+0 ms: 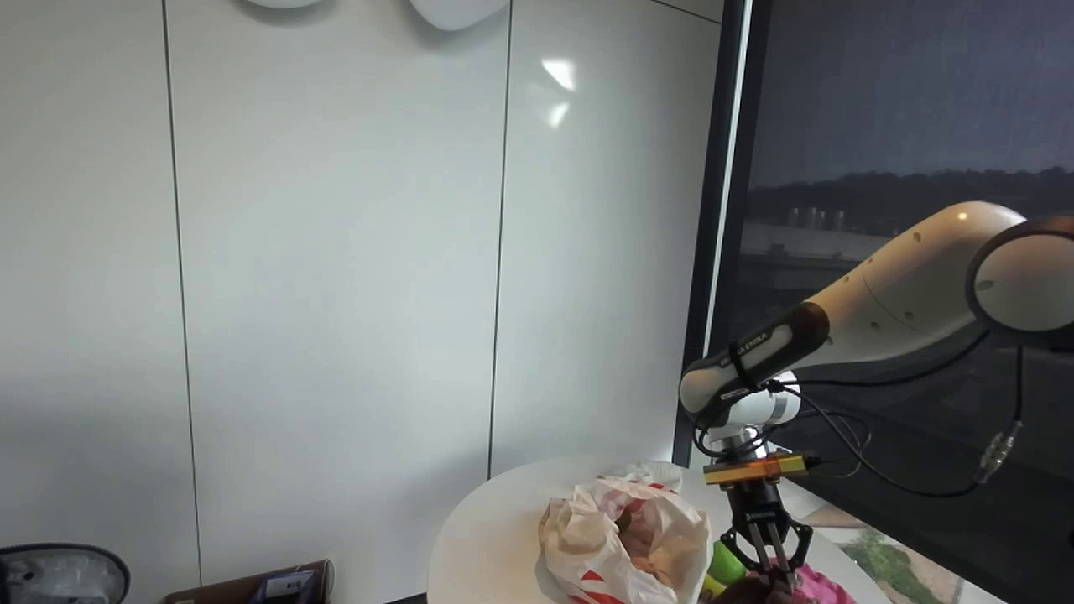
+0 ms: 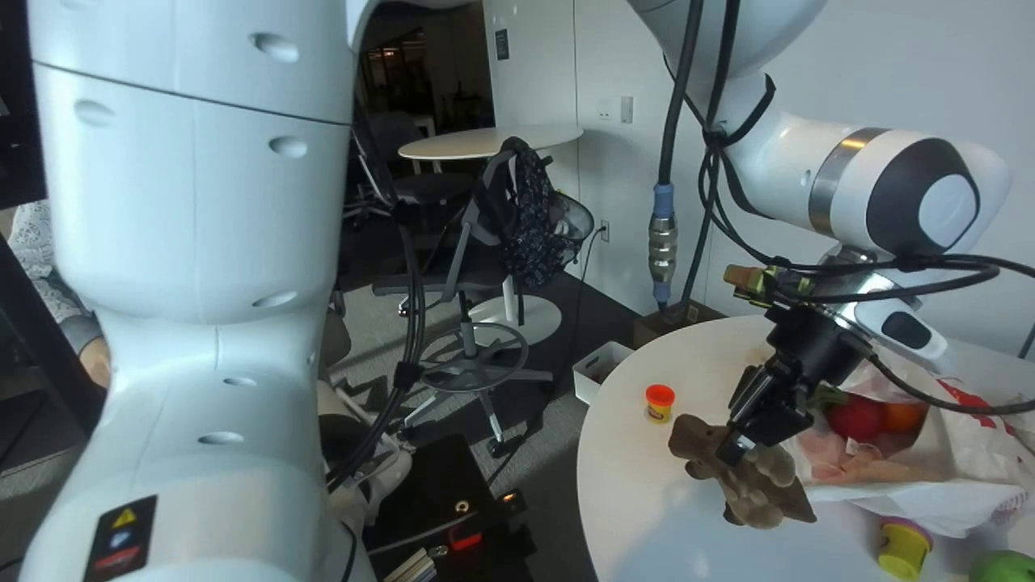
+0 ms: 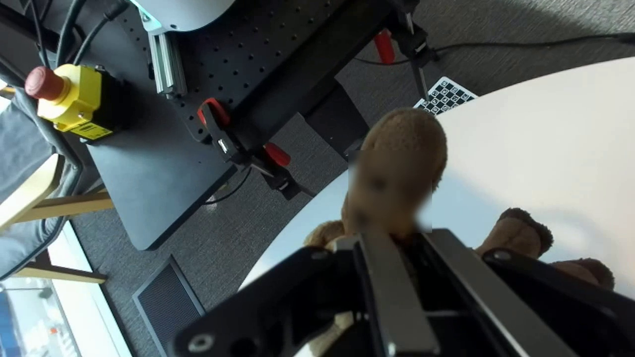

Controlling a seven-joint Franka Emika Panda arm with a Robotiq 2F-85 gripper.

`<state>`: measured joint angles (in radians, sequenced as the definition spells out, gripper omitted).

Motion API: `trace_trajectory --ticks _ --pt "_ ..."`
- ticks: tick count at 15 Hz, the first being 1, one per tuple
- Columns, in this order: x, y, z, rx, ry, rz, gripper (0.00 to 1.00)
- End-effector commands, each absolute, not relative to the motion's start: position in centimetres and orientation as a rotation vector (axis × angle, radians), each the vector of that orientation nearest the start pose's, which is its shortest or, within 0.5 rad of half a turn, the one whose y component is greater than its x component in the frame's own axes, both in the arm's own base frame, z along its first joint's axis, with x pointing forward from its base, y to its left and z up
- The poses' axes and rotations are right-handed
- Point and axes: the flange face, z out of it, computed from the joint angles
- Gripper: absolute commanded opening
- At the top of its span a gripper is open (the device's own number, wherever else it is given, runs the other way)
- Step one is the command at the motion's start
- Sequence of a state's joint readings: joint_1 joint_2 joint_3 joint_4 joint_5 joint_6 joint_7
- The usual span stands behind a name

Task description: Remove some items from the plastic bag and put it on the table

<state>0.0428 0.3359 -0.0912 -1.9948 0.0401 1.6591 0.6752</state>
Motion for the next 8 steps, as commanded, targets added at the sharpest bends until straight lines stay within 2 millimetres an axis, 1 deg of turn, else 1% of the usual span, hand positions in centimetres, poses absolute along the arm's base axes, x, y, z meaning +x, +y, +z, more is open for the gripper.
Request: trace_trajectory --ticks 1,2,3,4,5,7,8 --pt "52.6 -3.8 21.7 -2.987 1.264 1.031 0.09" --pt "52.9 -4.4 21.0 -3.015 1.275 0.995 0.1" --pt "53.1 -4.9 20.4 -3.034 1.297 0.956 0.26" --pt "53.2 -5.4 20.2 -3.056 1.266 0.906 0.39" --pt "53.2 -6.2 20.2 -3.082 1.234 0.879 0.44" --pt "53.0 -7.9 21.0 -3.117 1.088 0.781 0.6" --pt "53.1 -8.8 22.1 -3.13 1.008 0.716 0.67"
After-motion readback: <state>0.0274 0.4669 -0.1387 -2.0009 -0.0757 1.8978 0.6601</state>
